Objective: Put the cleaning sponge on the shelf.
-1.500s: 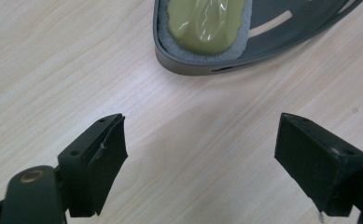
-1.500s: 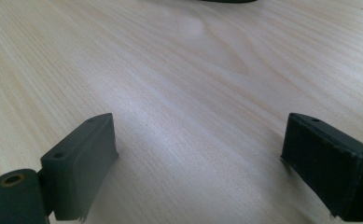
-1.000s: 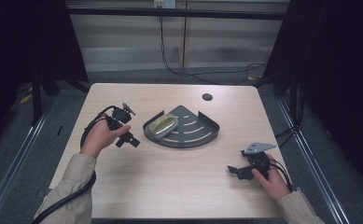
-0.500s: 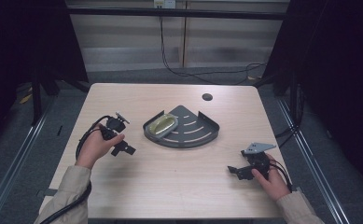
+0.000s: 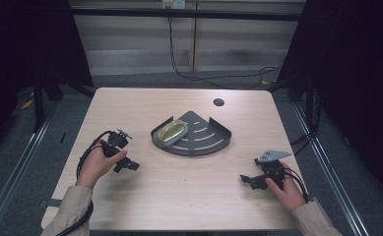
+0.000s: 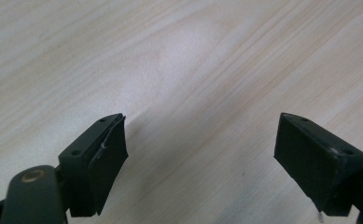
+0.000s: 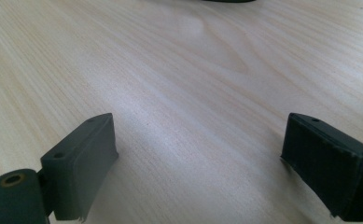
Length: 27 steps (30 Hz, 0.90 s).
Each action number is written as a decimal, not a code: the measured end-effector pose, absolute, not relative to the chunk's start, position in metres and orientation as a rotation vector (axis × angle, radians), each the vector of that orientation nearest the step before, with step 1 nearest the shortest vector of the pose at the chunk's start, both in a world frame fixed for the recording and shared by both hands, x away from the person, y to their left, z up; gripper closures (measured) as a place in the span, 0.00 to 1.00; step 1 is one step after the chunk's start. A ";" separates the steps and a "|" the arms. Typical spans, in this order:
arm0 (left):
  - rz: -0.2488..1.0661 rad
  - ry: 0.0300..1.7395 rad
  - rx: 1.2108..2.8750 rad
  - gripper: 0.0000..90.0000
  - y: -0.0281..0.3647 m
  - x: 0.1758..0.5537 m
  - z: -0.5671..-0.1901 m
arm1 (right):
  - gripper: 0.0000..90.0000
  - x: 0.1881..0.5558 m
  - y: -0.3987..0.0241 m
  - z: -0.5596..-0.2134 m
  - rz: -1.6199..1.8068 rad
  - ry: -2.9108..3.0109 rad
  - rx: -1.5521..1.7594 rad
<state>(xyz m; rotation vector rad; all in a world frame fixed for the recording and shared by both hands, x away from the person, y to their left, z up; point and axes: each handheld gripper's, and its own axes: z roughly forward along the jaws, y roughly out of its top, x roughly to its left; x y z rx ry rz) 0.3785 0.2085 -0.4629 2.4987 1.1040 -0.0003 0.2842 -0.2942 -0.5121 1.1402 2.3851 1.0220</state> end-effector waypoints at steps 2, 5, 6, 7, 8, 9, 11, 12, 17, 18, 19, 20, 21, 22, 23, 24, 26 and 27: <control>-0.005 1.106 2.501 0.18 0.211 0.377 -0.466 | 0.10 0.284 -0.294 -0.512 1.022 2.385 1.140; 0.005 1.114 2.491 0.18 0.214 0.375 -0.470 | 0.10 0.284 -0.294 -0.512 1.022 2.385 1.141; 0.014 1.114 2.489 0.18 0.215 0.374 -0.471 | 0.10 0.284 -0.294 -0.512 1.023 2.384 1.138; 0.019 1.112 2.487 0.18 0.216 0.374 -0.471 | 0.10 0.284 -0.294 -0.512 1.022 2.384 1.139; 0.022 1.111 2.482 0.18 0.217 0.373 -0.473 | 0.10 0.284 -0.294 -0.512 1.022 2.384 1.139; 0.024 1.113 2.477 0.18 0.218 0.372 -0.474 | 0.10 0.284 -0.294 -0.512 1.024 2.385 1.138; 0.025 1.115 2.470 0.18 0.220 0.369 -0.478 | 0.10 0.284 -0.294 -0.512 1.022 2.384 1.139; 0.028 1.099 2.477 0.18 0.221 0.368 -0.479 | 0.10 0.284 -0.294 -0.512 1.022 2.384 1.139; 0.062 1.051 2.460 0.17 0.224 0.363 -0.481 | 0.10 0.284 -0.294 -0.512 1.023 2.384 1.140; 0.075 1.025 2.469 0.17 0.225 0.362 -0.482 | 0.10 0.284 -0.294 -0.512 1.022 2.383 1.140; 0.088 1.008 2.471 0.17 0.225 0.361 -0.482 | 0.10 0.284 -0.294 -0.512 1.023 2.384 1.140; 0.097 0.999 2.461 0.17 0.226 0.359 -0.483 | 0.10 0.284 -0.294 -0.512 1.023 2.384 1.140; 0.103 0.989 2.457 0.16 0.226 0.358 -0.484 | 0.10 0.284 -0.294 -0.512 1.023 2.383 1.140; 0.109 0.974 2.455 0.16 0.228 0.357 -0.484 | 0.10 0.284 -0.294 -0.512 1.023 2.384 1.140; 0.115 0.974 2.439 0.15 0.229 0.356 -0.485 | 0.10 0.284 -0.294 -0.512 1.024 2.383 1.139; 0.121 0.964 2.436 0.15 0.230 0.355 -0.486 | 0.10 0.284 -0.294 -0.512 1.022 2.382 1.139; 0.136 0.954 2.426 0.15 0.231 0.354 -0.487 | 0.10 0.284 -0.294 -0.512 1.022 2.381 1.140; 0.134 0.950 2.418 0.15 0.231 0.353 -0.488 | 0.10 0.284 -0.294 -0.512 1.022 2.381 1.141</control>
